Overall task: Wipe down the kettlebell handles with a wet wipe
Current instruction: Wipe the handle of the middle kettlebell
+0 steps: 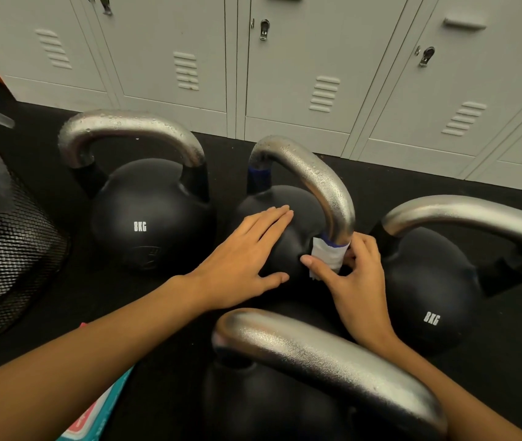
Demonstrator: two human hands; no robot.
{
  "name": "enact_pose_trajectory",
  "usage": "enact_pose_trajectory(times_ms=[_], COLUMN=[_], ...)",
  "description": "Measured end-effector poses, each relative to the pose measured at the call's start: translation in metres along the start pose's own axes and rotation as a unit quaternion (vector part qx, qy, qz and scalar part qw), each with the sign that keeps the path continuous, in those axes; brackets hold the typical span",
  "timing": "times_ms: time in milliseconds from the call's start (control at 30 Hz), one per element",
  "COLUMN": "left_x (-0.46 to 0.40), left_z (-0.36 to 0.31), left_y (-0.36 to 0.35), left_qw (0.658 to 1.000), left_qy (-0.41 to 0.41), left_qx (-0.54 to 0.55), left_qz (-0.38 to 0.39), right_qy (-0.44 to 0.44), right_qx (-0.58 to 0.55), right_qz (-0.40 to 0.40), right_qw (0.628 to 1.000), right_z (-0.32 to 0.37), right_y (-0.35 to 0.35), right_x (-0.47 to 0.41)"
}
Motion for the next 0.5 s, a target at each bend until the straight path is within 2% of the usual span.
enact_pose_trajectory(times_ms=[200,300,500], left_x=[0.000,0.000,0.000], left_z=[0.001,0.000,0.000], left_y=[-0.001,-0.001,-0.002], left_qw=[1.000,1.000,1.000], left_qy=[-0.001,-0.001,0.001], left_qx=[0.004,0.003,-0.002], left_qz=[0.002,0.004,0.005], right_qy=[-0.045,-0.032,-0.003], right_qx=[-0.047,-0.073,-0.009], right_qz=[0.050,0.074,0.010], right_qw=[0.997,0.994,1.000], right_z=[0.001,-0.001,-0.001], right_y=[0.006,0.012,0.010], right_x=[0.013,0.023,0.013])
Point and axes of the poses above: each hand's wrist, its own x-axis away from the middle knuckle, its own y-axis out of the back of the hand, z = x × y, the point moved 5 cm from there along -x, towards the middle knuckle, and after that the axes turned 3 degrees about y, right-handed, at the moved point
